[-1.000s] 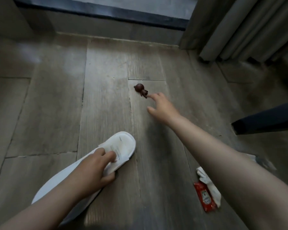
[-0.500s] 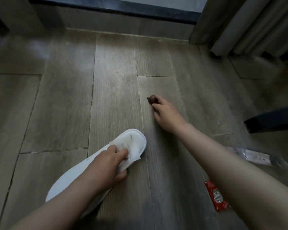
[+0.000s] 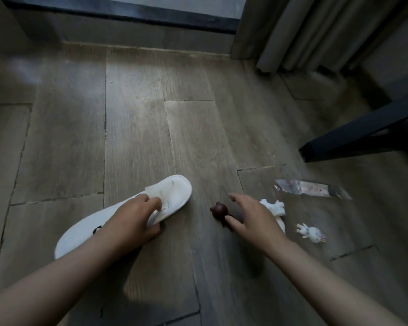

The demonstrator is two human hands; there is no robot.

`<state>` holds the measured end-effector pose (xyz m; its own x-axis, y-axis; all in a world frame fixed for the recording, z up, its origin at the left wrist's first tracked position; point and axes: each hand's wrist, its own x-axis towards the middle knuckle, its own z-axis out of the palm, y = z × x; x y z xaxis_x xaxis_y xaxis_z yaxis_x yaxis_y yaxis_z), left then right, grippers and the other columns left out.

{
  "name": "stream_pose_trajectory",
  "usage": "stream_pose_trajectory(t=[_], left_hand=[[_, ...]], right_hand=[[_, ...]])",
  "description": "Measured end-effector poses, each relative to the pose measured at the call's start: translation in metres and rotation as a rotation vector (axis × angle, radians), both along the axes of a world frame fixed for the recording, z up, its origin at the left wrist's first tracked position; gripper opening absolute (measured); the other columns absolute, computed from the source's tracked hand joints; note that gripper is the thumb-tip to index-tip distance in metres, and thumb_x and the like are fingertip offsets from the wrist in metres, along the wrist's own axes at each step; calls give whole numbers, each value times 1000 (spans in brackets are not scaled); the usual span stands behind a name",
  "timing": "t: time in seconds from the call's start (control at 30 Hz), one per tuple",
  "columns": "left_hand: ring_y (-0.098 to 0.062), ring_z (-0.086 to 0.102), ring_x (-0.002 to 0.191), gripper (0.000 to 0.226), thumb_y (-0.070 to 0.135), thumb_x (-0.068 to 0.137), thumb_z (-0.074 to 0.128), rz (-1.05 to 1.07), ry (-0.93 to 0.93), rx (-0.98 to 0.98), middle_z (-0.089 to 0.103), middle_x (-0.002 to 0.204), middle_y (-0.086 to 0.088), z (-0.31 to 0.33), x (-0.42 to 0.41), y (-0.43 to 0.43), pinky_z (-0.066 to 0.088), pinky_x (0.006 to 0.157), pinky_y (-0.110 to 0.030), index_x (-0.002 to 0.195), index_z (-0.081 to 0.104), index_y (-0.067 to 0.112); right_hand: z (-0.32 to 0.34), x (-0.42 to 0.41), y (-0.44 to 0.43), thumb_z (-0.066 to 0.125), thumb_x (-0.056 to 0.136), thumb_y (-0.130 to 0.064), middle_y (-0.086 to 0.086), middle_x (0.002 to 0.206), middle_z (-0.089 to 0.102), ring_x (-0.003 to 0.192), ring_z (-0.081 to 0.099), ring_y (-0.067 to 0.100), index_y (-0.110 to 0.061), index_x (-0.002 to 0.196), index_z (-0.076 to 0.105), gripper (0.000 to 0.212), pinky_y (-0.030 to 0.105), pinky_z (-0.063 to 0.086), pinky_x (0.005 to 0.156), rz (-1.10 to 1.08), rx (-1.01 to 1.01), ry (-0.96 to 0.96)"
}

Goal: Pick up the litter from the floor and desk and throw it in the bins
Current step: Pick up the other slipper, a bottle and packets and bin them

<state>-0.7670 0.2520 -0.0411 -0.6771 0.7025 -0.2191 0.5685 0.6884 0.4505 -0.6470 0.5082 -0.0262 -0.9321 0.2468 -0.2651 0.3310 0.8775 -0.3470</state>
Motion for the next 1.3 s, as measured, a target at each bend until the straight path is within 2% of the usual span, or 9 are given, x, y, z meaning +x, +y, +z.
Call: stream_pose_trajectory(t=[0.13, 0.2, 0.3, 0.4, 0.63, 0.8, 1.0, 1.17, 1.3], left_hand=[[-13, 49, 84, 30, 40, 84, 65, -30, 15, 73, 57, 100, 2, 12, 12, 19, 36, 68, -24, 108, 57, 25], [-14, 49, 85, 29, 37, 84, 64, -32, 25, 76, 58, 101, 1, 15, 16, 23, 35, 68, -24, 108, 59, 23], [-13, 49, 85, 28, 35, 84, 64, -38, 14, 67, 58, 102, 1, 16, 17, 21, 40, 71, -26, 109, 59, 23], [-15, 53, 86, 29, 37, 83, 66, -30, 1, 34, 58, 101, 3, 15, 20, 19, 43, 71, -26, 109, 60, 24], [-16, 56, 91, 31, 40, 82, 68, -14, -24, -48, 59, 100, 1, 7, 28, 22, 41, 71, -25, 107, 61, 24], [-15, 55, 87, 30, 38, 81, 70, 7, -50, -42, 59, 98, 2, 9, 28, 24, 43, 71, -26, 106, 62, 24], [-16, 55, 89, 31, 38, 82, 68, 6, -50, -69, 58, 99, 1, 9, 29, 27, 43, 72, -26, 108, 59, 24], [-17, 55, 85, 29, 35, 81, 69, 10, -47, -73, 57, 94, 1, 11, 30, 31, 42, 69, -27, 105, 60, 22], [-17, 53, 82, 29, 34, 80, 70, 12, -52, -64, 57, 93, 0, 12, 29, 31, 37, 66, -27, 104, 60, 22]], right_hand=[[-9, -4, -5, 69, 80, -48, 6, 145, 37, 133, 37, 24, -16, 151, 23, 90, 32, 32, 108, -29, 23, -116], [-13, -6, -5, 68, 81, -45, 7, 136, 42, 127, 42, 26, -19, 148, 29, 81, 34, 36, 102, 25, 78, -156], [-14, -1, -4, 64, 85, -31, 5, 119, 52, 112, 52, 26, -20, 129, 51, 47, 32, 40, 88, 53, 64, -139], [-13, 15, -4, 59, 87, -24, 5, 109, 57, 105, 55, 26, -15, 113, 57, 27, 35, 41, 82, 44, 45, -114], [-22, 39, -16, 64, 83, -37, 7, 121, 46, 114, 44, 23, -20, 140, 39, 64, 33, 38, 97, 45, 42, -46], [-21, 41, -13, 62, 87, -32, 7, 111, 48, 108, 46, 25, -12, 106, 54, 28, 32, 35, 86, 19, 96, -49], [-21, 83, 6, 63, 82, -43, 2, 111, 48, 109, 45, 21, -15, 96, 57, 32, 28, 35, 87, -104, 168, -79], [-13, 104, 27, 71, 67, -65, 6, 136, 39, 124, 38, 27, -21, 124, 52, 74, 36, 39, 99, -426, 269, 80], [-9, 106, 62, 61, 54, -86, 8, 158, -3, 145, 1, 35, -26, 152, 7, 127, 48, 20, 115, -761, 26, -140]])
